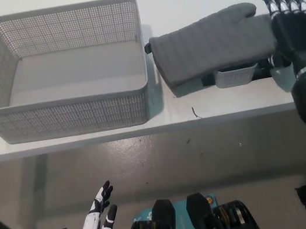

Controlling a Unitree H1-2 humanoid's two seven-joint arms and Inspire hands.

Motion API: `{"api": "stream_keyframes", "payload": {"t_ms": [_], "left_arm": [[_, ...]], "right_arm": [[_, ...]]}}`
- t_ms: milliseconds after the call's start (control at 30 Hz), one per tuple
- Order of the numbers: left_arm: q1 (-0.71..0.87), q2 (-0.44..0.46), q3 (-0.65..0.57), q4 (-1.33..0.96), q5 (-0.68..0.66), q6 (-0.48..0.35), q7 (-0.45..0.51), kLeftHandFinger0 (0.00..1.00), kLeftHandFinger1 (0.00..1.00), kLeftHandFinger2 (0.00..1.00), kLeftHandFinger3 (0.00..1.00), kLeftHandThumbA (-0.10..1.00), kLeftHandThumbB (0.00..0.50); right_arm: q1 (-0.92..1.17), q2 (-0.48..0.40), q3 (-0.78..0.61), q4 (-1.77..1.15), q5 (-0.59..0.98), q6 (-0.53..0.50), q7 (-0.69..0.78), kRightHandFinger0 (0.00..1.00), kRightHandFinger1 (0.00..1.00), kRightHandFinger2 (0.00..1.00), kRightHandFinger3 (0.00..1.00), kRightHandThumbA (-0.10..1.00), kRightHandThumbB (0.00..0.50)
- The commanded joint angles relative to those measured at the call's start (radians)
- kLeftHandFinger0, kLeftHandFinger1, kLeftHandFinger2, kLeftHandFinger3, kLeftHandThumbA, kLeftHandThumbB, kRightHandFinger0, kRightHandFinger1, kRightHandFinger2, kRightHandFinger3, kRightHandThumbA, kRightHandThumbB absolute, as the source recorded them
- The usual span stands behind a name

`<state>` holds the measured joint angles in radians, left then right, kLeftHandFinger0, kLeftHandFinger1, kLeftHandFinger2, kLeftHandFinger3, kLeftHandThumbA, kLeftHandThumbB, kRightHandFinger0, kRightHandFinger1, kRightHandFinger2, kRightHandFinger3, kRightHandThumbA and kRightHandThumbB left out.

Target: Usethe right hand to pick up a oven gloves on top of a leveled container and place it into another larger container on the left side

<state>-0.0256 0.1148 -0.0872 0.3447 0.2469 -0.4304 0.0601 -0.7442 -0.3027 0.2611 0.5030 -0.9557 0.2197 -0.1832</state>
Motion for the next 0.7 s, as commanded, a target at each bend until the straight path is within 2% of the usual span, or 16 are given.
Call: {"api": "stream_keyframes", "payload": {"t_ms": [0,100,167,200,233,267,300,333,367,400,433,467,533,633,667], "left_arm": [[-0.009,0.007,0.004,-0.013,0.001,-0.040,0.018,1.00,1.00,1.00,1.00,1.00,0.054],[-0.009,0.006,0.005,-0.013,0.005,-0.039,0.018,1.00,1.00,1.00,1.00,1.00,0.056],[-0.008,0.004,0.004,-0.018,0.008,-0.030,0.015,1.00,1.00,1.00,1.00,1.00,0.064],[-0.007,0.002,0.004,-0.021,0.010,-0.024,0.016,1.00,1.00,1.00,1.00,1.00,0.066],[-0.008,0.003,0.003,-0.019,0.011,-0.027,0.017,1.00,1.00,1.00,1.00,1.00,0.062],[-0.008,0.004,0.003,-0.016,0.009,-0.034,0.015,1.00,1.00,1.00,1.00,1.00,0.062],[-0.009,0.004,0.003,-0.016,0.005,-0.035,0.013,1.00,1.00,1.00,1.00,1.00,0.061],[-0.010,0.004,0.004,-0.017,0.002,-0.034,0.011,1.00,1.00,1.00,1.00,1.00,0.061],[-0.011,0.005,0.005,-0.020,-0.004,-0.028,0.007,1.00,1.00,1.00,1.00,1.00,0.049],[-0.011,0.006,0.005,-0.021,-0.005,-0.028,0.005,1.00,1.00,1.00,1.00,1.00,0.047],[-0.013,0.008,0.005,-0.019,-0.005,-0.033,0.004,1.00,1.00,1.00,1.00,1.00,0.041],[-0.013,0.009,0.004,-0.020,-0.006,-0.032,0.003,1.00,1.00,1.00,1.00,1.00,0.047],[-0.014,0.010,0.002,-0.017,-0.010,-0.039,0.000,1.00,1.00,1.00,1.00,1.00,0.047],[-0.018,0.015,0.003,-0.016,-0.014,-0.040,-0.003,1.00,1.00,1.00,1.00,1.00,0.048],[-0.018,0.015,0.002,-0.015,-0.012,-0.040,-0.001,1.00,1.00,1.00,1.00,1.00,0.049]], "right_arm": [[-0.098,0.016,0.006,0.000,0.011,-0.070,-0.149,1.00,1.00,1.00,1.00,1.00,0.271],[-0.123,0.035,0.002,0.089,0.038,-0.175,-0.293,1.00,1.00,1.00,1.00,1.00,0.240],[-0.155,0.045,0.007,0.239,0.036,-0.308,-0.530,1.00,1.00,1.00,1.00,1.00,0.175],[-0.180,0.052,0.014,0.336,0.029,-0.372,-0.665,0.61,0.60,0.73,0.72,0.62,0.175],[-0.186,0.056,0.013,0.362,0.032,-0.382,-0.686,0.29,0.38,0.51,0.50,0.25,0.205],[-0.192,0.063,0.009,0.396,0.040,-0.394,-0.709,0.03,0.17,0.32,0.33,-0.01,0.230],[-0.197,0.066,0.010,0.426,0.041,-0.406,-0.734,0.00,0.03,0.32,0.29,-0.10,0.255],[-0.201,0.067,0.013,0.447,0.040,-0.414,-0.752,0.00,0.01,0.37,0.30,-0.10,0.259],[-0.197,0.068,0.008,0.465,0.049,-0.431,-0.763,0.00,0.02,0.42,0.39,-0.10,0.216],[-0.195,0.068,0.004,0.470,0.056,-0.440,-0.763,0.00,0.05,0.50,0.48,-0.10,0.195],[-0.184,0.066,-0.006,0.467,0.073,-0.451,-0.736,0.00,0.12,0.58,0.59,-0.10,0.166],[-0.178,0.062,-0.012,0.466,0.085,-0.459,-0.708,0.00,0.15,0.61,0.61,-0.10,0.160],[-0.174,0.056,-0.019,0.480,0.097,-0.478,-0.707,0.00,0.14,0.59,0.61,-0.10,0.118],[-0.179,0.046,-0.015,0.508,0.096,-0.508,-0.743,0.00,0.21,0.66,0.73,-0.10,0.111],[-0.182,0.040,-0.012,0.521,0.095,-0.523,-0.764,0.00,0.21,0.66,0.73,-0.10,0.110]]}}
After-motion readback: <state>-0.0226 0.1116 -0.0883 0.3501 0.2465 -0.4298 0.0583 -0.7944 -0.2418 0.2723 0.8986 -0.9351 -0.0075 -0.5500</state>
